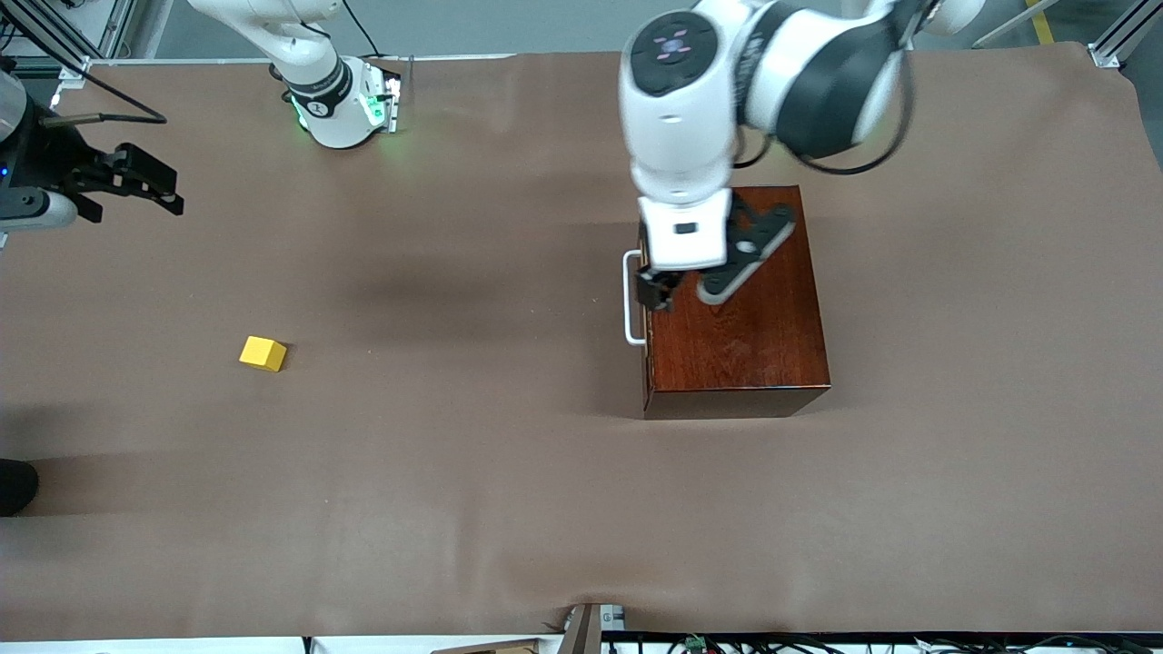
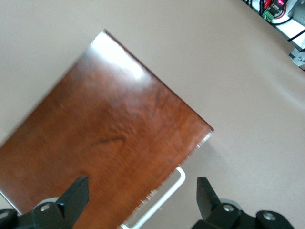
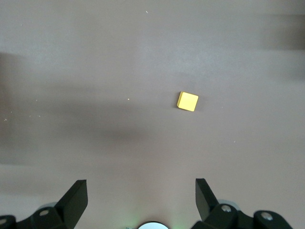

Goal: Open drawer, take yellow block, close drawer

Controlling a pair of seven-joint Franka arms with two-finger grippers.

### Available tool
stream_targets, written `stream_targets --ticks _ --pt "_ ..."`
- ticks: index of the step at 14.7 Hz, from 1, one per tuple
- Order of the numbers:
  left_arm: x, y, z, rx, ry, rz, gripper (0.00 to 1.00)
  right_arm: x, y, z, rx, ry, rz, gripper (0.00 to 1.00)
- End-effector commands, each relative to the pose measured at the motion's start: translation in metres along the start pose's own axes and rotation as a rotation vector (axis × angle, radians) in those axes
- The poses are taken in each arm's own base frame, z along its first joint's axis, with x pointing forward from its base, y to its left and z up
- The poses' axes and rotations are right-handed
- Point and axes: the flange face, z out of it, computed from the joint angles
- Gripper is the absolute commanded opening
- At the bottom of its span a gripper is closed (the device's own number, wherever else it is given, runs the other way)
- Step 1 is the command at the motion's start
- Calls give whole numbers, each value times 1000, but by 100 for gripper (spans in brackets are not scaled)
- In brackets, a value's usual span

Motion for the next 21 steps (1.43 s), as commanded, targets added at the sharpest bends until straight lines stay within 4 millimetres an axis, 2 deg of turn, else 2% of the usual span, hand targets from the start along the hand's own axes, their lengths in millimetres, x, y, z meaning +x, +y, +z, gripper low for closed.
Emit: stream_targets --ticks 1,4,7,9,13,14,17,20,21 --pt "30 -32 -18 16 -37 79 100 -6 -7 3 35 3 -3 100" --pt "85 -72 -36 26 -93 151 100 -3 -8 -9 64 39 0 100" --pt "151 -120 -45 9 -143 187 100 -2 -20 -13 48 45 7 100" --pt "193 -154 -48 -4 -166 215 100 1 -11 -17 20 56 6 100" --pt "251 -214 -49 -19 -190 285 100 24 0 -24 -44 41 -56 100" --pt "262 -228 -52 -28 -187 298 100 27 3 -24 -40 42 -72 100" --pt "278 -253 -60 -50 -176 407 100 28 4 -25 -27 46 -72 100" --pt "275 -264 -78 -82 -147 568 100 27 16 -25 10 47 -42 100" --pt "272 -265 -77 -83 -149 599 100 27 16 -25 10 47 -42 100"
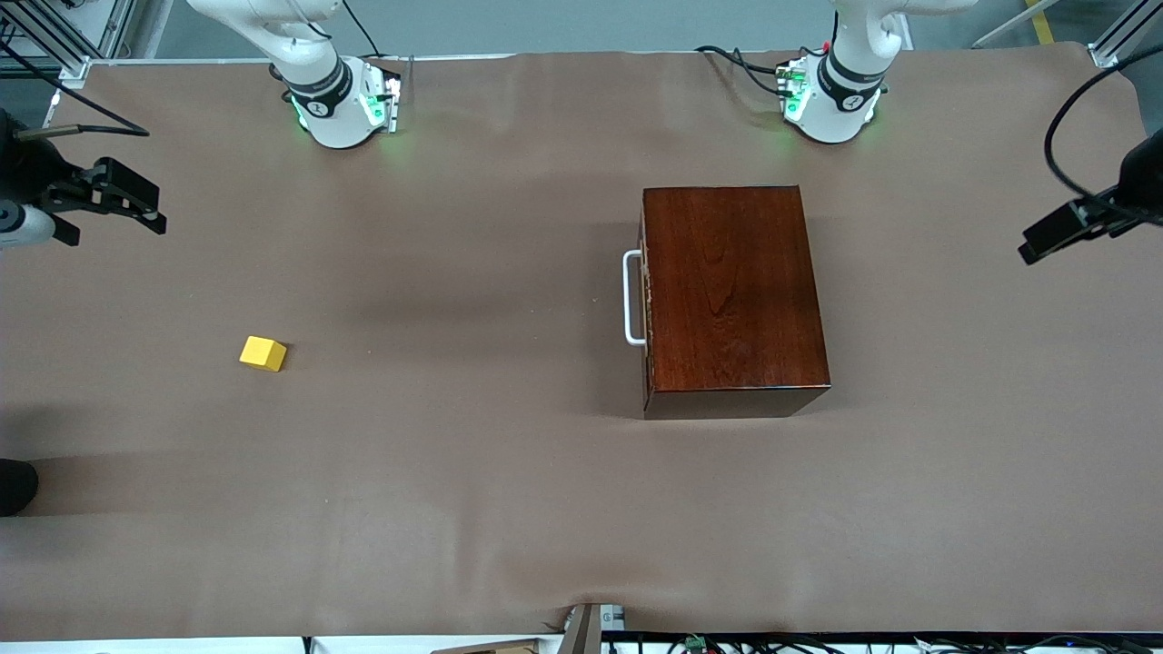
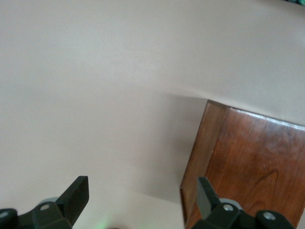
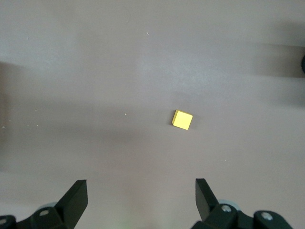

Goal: Open drawer, take yellow block, close drawer

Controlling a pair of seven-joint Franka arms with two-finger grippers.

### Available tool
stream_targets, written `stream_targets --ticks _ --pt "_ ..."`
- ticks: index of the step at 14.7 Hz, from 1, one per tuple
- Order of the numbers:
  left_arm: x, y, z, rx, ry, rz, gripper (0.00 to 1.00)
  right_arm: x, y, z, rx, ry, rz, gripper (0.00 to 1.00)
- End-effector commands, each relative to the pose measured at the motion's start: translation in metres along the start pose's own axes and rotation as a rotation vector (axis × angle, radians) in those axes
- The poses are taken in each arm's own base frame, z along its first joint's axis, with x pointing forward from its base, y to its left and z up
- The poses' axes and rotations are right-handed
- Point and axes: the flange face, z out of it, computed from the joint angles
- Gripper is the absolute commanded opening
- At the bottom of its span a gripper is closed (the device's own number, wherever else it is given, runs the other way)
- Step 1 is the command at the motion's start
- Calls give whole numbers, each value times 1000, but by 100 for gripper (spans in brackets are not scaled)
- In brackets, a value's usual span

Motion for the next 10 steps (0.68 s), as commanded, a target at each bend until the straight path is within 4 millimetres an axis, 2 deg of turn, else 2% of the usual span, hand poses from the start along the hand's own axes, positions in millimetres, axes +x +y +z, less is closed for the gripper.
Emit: stream_targets --ticks 1,3,6,10 --pt "-20 1 -10 -21 -1 102 100 0 7 -6 21 1 4 100" --pt "-27 4 -7 -18 -9 175 100 0 5 -6 21 1 4 100" --pt "-27 2 0 -20 -13 282 100 0 3 -6 20 1 0 100" --pt "-41 30 12 -17 -18 348 100 0 3 -6 20 1 0 100"
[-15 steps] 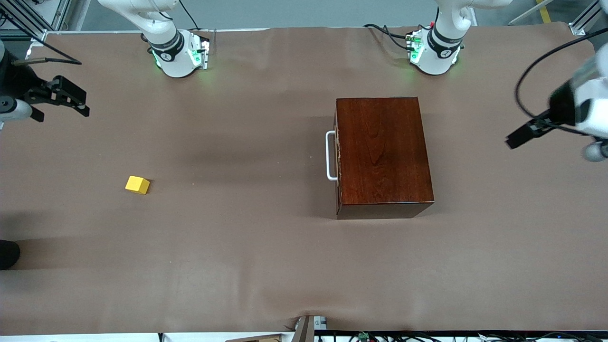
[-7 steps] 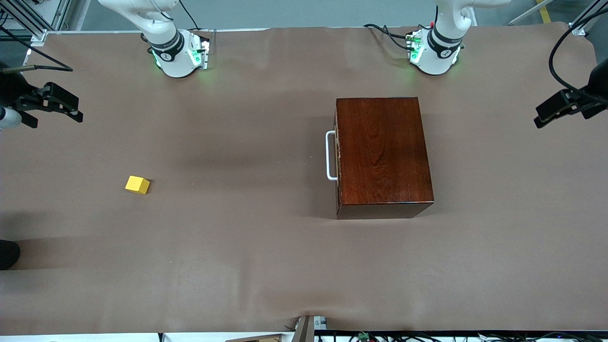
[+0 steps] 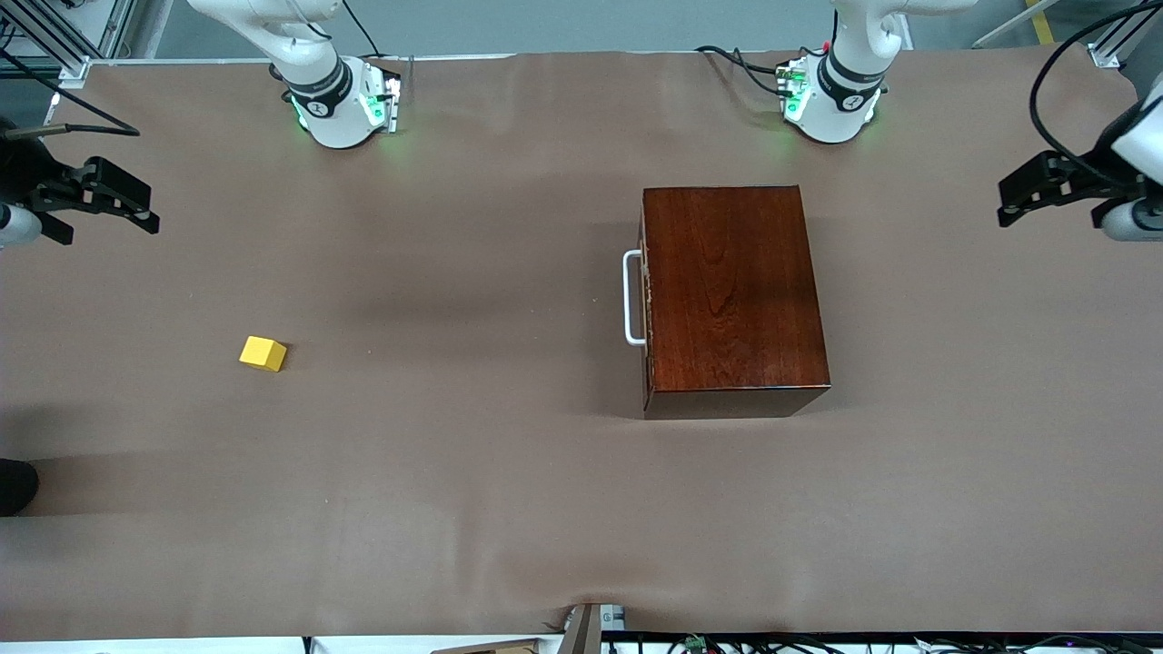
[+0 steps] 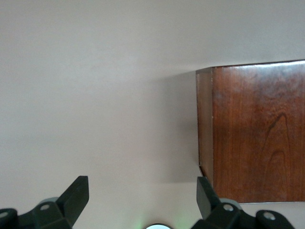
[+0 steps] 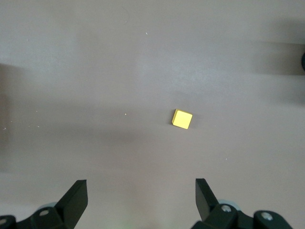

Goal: Open drawer, take yellow block, close drawer

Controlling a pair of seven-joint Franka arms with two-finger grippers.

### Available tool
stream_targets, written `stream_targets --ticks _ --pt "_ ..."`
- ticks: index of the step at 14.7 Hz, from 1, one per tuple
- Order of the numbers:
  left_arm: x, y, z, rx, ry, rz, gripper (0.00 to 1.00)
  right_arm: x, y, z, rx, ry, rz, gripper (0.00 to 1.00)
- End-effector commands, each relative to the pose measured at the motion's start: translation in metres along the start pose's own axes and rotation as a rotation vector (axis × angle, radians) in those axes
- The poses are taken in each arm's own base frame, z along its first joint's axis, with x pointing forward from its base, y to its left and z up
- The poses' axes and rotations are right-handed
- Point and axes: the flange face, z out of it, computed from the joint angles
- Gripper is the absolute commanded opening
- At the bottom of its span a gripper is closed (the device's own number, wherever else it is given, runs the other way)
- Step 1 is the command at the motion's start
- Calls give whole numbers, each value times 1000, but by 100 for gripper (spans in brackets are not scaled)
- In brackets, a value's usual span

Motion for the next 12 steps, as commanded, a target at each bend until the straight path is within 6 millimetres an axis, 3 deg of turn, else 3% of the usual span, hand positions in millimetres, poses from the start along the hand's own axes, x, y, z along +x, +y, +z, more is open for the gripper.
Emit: stream_targets --ticks 1,4,6,9,12 --pt "-21 17 6 -13 34 50 100 1 0 -5 14 0 -6 100" --pt "-37 26 22 -8 48 71 100 1 0 -5 14 0 -6 100" --pt "-35 25 23 -10 47 63 100 1 0 -5 14 0 -6 100" --pt "-24 20 9 -16 78 61 100 1 -1 -5 14 0 -9 100" --pt "-25 19 6 -16 80 52 100 1 0 -5 14 -1 -6 100"
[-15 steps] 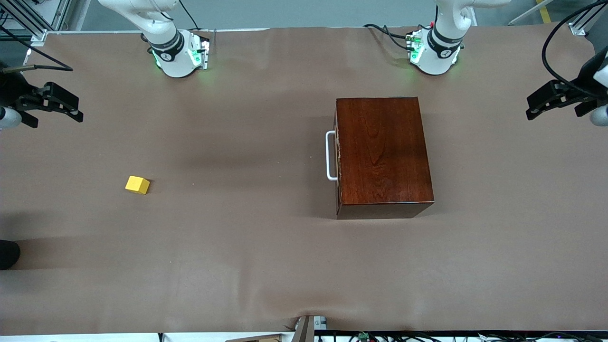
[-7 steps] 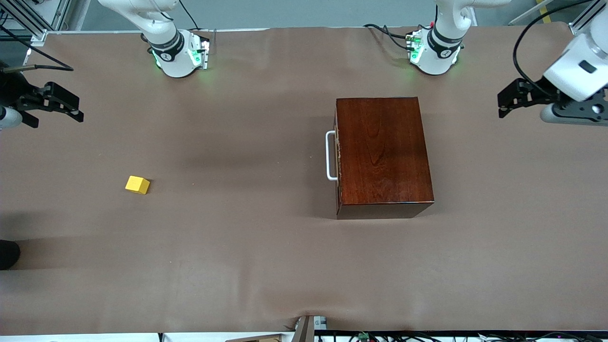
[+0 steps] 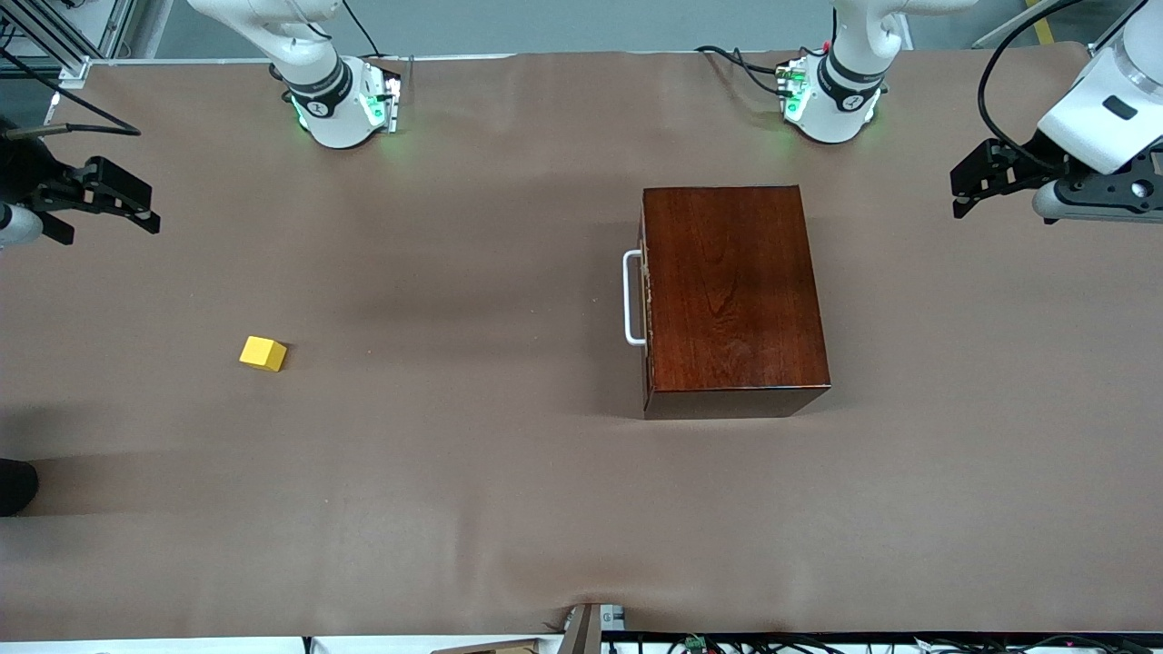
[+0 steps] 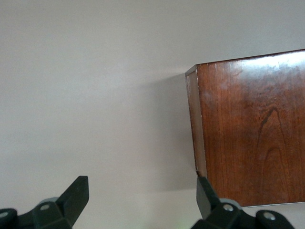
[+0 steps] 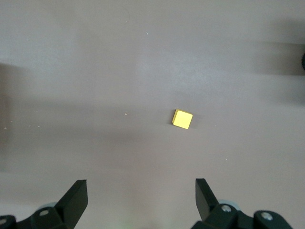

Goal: Open drawer, take yellow block, close drawer

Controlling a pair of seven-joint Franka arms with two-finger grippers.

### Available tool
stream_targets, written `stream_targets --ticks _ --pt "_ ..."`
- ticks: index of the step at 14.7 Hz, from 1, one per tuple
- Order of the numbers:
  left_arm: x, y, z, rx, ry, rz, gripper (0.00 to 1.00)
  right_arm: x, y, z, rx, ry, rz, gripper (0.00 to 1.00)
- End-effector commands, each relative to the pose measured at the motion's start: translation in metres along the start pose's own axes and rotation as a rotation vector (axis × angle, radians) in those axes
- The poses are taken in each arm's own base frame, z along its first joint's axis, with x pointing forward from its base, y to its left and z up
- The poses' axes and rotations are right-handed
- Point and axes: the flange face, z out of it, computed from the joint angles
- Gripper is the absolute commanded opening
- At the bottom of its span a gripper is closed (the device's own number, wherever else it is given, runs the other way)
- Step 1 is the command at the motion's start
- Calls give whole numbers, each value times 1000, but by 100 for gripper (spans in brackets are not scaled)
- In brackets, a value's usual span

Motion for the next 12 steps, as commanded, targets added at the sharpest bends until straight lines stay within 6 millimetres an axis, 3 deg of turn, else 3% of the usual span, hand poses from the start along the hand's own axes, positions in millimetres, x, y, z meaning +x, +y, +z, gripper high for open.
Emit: stream_targets --ticks 1,12 --pt "0 -3 -7 -18 14 9 100 1 1 -5 14 -1 -5 100" --pt "-5 -11 -4 -13 2 2 100 0 4 -4 14 -3 -5 100"
